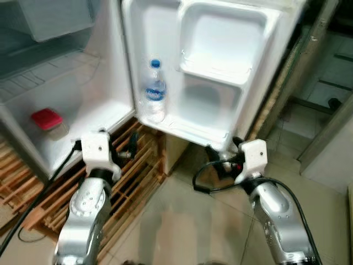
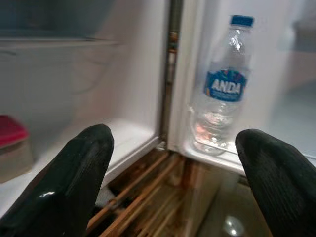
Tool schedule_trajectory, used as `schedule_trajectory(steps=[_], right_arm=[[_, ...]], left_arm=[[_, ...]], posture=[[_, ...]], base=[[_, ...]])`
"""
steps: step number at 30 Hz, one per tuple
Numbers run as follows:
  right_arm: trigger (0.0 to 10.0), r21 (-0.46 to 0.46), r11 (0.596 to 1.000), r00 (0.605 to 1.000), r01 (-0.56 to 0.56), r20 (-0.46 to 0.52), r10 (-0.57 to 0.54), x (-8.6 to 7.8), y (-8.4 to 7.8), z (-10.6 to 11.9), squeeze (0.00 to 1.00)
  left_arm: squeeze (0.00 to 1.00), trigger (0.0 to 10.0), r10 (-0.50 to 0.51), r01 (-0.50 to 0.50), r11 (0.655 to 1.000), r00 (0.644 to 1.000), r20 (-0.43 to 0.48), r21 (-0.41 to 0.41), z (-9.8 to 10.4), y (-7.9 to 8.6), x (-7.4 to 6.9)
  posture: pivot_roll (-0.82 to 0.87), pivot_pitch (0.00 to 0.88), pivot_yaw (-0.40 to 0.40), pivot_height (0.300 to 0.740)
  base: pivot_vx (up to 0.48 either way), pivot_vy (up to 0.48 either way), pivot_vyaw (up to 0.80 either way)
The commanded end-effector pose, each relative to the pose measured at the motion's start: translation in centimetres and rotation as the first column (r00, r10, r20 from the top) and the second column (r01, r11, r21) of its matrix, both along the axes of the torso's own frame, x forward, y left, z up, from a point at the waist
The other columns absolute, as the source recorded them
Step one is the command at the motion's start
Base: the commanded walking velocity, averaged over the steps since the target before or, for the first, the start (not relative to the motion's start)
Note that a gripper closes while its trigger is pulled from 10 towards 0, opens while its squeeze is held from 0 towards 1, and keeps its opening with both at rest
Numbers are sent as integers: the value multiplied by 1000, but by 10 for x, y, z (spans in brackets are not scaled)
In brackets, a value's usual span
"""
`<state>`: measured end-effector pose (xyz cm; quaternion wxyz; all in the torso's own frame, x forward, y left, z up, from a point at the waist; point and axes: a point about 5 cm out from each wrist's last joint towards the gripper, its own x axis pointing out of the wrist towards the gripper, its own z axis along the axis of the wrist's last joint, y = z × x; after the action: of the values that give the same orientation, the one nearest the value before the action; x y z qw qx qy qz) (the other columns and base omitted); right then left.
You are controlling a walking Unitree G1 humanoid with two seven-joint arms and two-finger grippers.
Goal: Restocking fridge
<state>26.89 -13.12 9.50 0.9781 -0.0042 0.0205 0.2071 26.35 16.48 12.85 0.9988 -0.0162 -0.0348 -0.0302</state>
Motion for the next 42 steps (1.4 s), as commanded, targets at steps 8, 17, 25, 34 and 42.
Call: schedule_trajectory(steps=[8, 17, 25, 34, 42], right_arm=[[10000, -32, 997, 997, -67, 39, 68, -2, 3, 2, 20], [10000, -10, 1000, 999, -24, 38, 24, 1, -5, 1, 20], [10000, -3, 999, 998, -44, 33, 44, -9, -7, -4, 27], [10000, -45, 989, 989, -141, -49, 139, -29, -9, -21, 8], [10000, -57, 986, 984, -156, -93, 151, -39, -18, -27, 8]], left_arm=[[0, 10000, -30, 30, 1000, 998, 50, 0, 9, -9, 10], [0, 10000, -24, 19, 997, 997, 71, 78, 12, -15, 26], [0, 10000, -64, 60, 997, 995, 70, 53, 8, -20, 21], [0, 10000, -77, 77, 997, 995, 65, 10, 5, -22, 19], [0, 10000, -129, 123, 990, 988, 90, 68, 7, -28, 19]], posture=[[-118, 0, 4, 740], [-126, 0, 4, 740], [-133, 0, 10, 740], [-149, 0, 15, 740], [-162, 0, 28, 740]], base=[[0, -480, 762], [0, -480, 722], [0, -480, 705], [0, -143, 308], [0, -239, 0]])
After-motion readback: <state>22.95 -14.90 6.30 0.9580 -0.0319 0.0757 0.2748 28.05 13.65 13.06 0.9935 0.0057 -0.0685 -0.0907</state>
